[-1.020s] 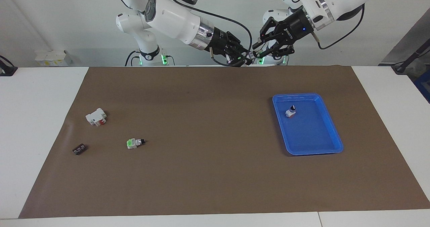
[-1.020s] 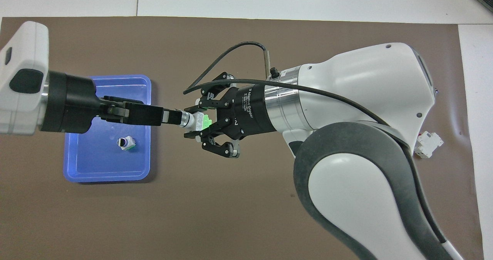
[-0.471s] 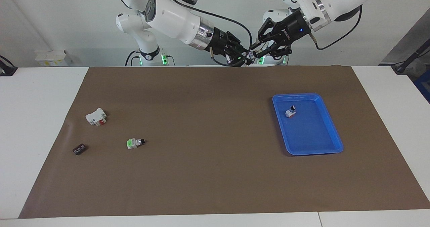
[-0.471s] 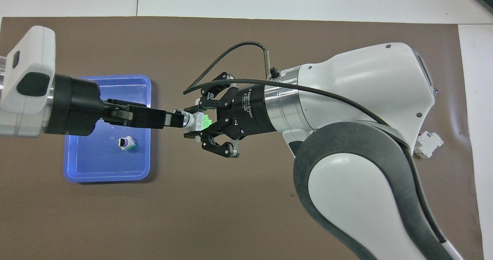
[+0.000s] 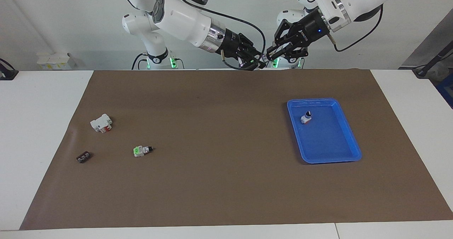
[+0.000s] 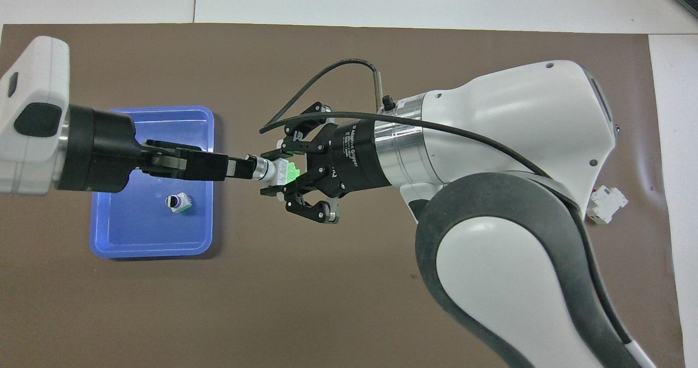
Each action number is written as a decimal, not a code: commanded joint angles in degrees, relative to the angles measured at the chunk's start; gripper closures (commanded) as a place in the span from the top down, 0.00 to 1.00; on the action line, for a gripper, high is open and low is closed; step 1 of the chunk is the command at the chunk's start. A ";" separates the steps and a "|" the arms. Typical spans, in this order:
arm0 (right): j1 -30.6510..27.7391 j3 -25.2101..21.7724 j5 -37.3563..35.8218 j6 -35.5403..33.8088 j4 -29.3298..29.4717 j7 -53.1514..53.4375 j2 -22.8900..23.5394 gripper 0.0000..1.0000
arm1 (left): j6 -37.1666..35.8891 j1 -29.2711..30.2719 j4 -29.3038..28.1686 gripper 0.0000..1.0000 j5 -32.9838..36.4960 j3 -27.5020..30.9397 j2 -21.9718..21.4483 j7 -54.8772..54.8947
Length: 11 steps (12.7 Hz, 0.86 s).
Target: Turn and place switch with both arms
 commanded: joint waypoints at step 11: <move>-0.72 0.50 -1.11 -1.43 1.43 2.12 0.56 0.00 | 5.75 -1.24 -3.40 0.31 -0.81 -0.10 -1.65 0.49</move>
